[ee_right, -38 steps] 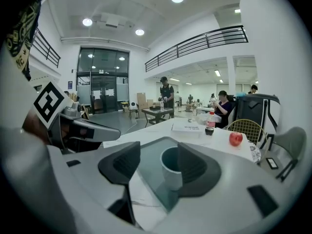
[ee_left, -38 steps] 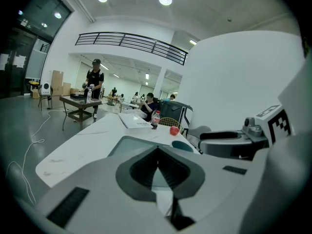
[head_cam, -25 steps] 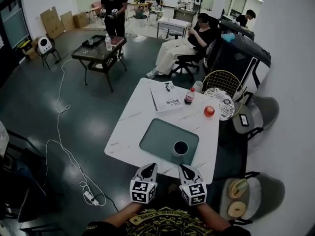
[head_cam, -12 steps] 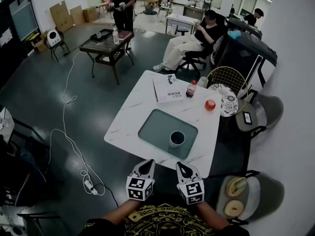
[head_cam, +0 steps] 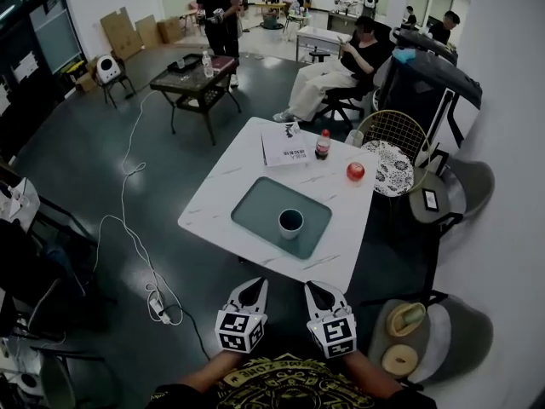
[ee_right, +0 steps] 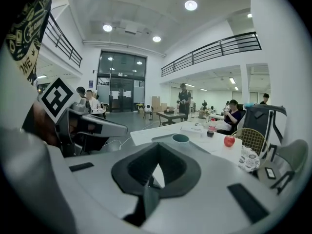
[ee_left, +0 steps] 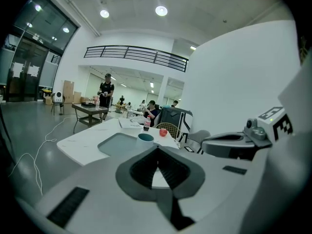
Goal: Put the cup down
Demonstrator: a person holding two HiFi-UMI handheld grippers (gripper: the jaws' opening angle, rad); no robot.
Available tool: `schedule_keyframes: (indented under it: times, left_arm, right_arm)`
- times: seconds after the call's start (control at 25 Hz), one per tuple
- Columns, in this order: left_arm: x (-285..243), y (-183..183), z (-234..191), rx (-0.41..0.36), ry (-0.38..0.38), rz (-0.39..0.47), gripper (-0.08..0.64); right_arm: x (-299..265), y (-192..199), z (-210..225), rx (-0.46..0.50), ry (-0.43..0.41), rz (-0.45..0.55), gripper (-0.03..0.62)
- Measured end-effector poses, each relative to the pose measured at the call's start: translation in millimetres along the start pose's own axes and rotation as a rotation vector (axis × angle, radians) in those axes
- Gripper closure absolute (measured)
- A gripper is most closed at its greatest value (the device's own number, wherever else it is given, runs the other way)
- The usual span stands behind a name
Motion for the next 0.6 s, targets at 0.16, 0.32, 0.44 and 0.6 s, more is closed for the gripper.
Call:
schedule_keyframes:
  times: [0.16,0.32,0.44,0.6]
  left_arm:
    - [27,3,29,-0.002,-0.044,0.035,0.551]
    - [62,19,45,-0.005,-0.117,0.055,0.551]
    - [84,36,52,0.010,-0.170,0.048,0.551]
    - [106,49,59,0.022,-0.218,0.025,0.551]
  right_arm:
    - [24,6,0,0.008,-0.048,0.000,0.586]
    - [37,14,-16,0.028,-0.128,0.008,0.586]
    - [47,15,-28,0.041,-0.188,0.024,0.586]
    - [66,17,-42,0.036,-0.242,0.027,0.586]
Point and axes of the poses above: the fingertips, and each gripper's own axes: x backward along the fingers, z to its right, y out of its underside, the point moved 6 cm from there along x, backward along the fingers, and after that the axes turned 1 degree about y, right-handed, at the moved point
